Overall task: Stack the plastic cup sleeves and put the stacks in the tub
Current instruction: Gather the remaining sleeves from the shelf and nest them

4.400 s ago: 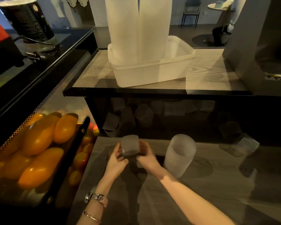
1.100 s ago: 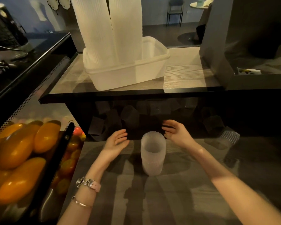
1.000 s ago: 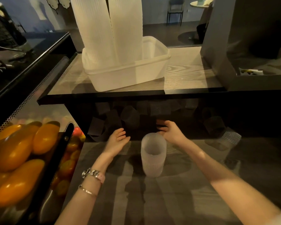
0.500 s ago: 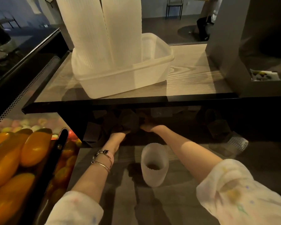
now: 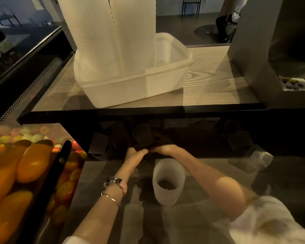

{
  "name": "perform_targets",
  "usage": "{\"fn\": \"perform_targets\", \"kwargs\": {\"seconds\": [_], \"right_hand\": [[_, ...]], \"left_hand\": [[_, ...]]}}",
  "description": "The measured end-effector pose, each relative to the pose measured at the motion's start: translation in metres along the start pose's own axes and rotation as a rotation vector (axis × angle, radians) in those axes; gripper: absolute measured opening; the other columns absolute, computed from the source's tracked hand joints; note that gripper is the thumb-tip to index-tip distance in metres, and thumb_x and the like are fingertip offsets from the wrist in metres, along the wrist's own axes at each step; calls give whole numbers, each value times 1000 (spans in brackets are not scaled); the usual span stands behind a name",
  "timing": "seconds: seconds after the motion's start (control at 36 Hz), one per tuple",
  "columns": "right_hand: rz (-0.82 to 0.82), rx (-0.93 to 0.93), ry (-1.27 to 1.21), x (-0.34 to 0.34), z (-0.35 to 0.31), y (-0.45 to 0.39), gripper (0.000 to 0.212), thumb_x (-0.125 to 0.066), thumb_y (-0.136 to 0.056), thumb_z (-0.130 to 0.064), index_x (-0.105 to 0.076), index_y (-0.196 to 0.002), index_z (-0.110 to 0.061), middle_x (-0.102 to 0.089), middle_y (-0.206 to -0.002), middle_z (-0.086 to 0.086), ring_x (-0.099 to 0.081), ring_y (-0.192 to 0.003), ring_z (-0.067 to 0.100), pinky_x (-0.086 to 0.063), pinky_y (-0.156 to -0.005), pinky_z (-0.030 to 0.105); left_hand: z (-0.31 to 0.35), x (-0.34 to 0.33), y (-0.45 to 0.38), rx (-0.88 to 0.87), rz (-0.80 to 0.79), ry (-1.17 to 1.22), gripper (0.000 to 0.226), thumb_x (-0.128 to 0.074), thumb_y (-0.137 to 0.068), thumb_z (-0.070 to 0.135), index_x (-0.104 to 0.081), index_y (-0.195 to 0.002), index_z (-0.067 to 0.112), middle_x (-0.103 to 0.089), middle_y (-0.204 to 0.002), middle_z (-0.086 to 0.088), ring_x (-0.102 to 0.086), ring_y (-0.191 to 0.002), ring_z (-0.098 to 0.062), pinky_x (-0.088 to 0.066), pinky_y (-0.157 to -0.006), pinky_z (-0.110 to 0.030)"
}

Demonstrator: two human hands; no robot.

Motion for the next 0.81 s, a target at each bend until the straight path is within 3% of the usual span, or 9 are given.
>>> {"fn": "perform_targets", "kwargs": {"seconds": [0.08, 0.17, 0.22, 0.28, 0.33, 0.44, 0.56, 0.69, 0.81], "right_hand": [[35, -27, -148, 3, 18, 17, 53, -69, -80, -8, -49, -129, -11, -54, -130, 10, -51, -121, 24, -42, -104, 36], [6, 0, -305, 3, 24, 35, 45, -67, -82, -11, -52, -125, -10, -59, -122, 6, -55, -115, 20, -48, -98, 34], [32, 6, -310, 7, 26, 43, 43, -67, -82, -13, -54, -124, -10, -61, -120, 7, -55, -115, 21, -45, -101, 40], [74, -1, -309, 12, 28, 48, 47, -70, -80, -16, -54, -124, -11, -61, -121, 6, -54, -117, 20, -42, -104, 42], [109, 28, -337, 17, 28, 54, 51, -72, -79, -15, -53, -126, -10, -58, -124, 3, -52, -120, 18, -42, -103, 35], [180, 66, -441, 25, 25, 65, 56, -73, -77, -7, -49, -128, -7, -57, -126, 5, -53, -120, 16, -48, -90, 24], [241, 145, -468, 38, 9, 76, 54, -75, -73, -2, -49, -119, -13, -60, -114, 1, -60, -97, 5, -52, -69, 11], [326, 294, -311, 56, -16, 95, 50, -77, -72, -11, -52, -106, -37, -55, -105, -23, -56, -94, -6, -47, -75, 3], [405, 398, -185, 63, -28, 109, 55, -77, -73, -13, -51, -115, -37, -52, -109, -27, -49, -103, -19, -39, -81, -3]], "left_hand": [[-4, -5, 16, -93, -76, 3, 65, -68, -82, 15, -33, -138, 10, -49, -134, -12, -48, -123, -27, -41, -102, -38], [-7, -11, 30, -153, -126, -47, 79, -72, -79, 22, -24, -143, 17, -31, -147, -10, -37, -132, -29, -36, -107, -45], [-4, -10, 38, -206, -102, -126, 83, -72, -78, 30, -22, -144, 20, -20, -151, -5, -32, -134, -28, -35, -103, -39], [5, -7, 47, -285, -81, -148, 78, -71, -80, 29, -25, -143, 21, -23, -149, -4, -35, -130, -21, -34, -92, -30], [11, -7, 56, -342, -104, -97, 73, -68, -83, 23, -25, -143, 19, -31, -147, -2, -38, -126, -12, -32, -89, -24], [19, -7, 71, -378, -140, -50, 73, -59, -90, 16, -14, -148, 20, -20, -154, -4, -40, -131, -27, -35, -93, -25], [33, -2, 86, -479, -92, -161, 67, -53, -93, 14, -16, -148, 25, -16, -155, -1, -41, -130, -26, -37, -92, -23], [56, 9, 112, -730, 65, -358, 61, -57, -90, 15, -27, -144, 17, -17, -148, -4, -26, -136, -18, -28, -101, -19], [63, 14, 128, -840, 120, -367, 58, -61, -88, 24, -34, -138, 21, -8, -152, 3, -11, -141, -11, -15, -105, -20]]}}
Point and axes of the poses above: each hand's wrist, its own y-axis away from the middle knuckle, its own x-axis out of the back of the hand, z = x × y, the point moved 7 cm from there along -y, towards the middle knuckle
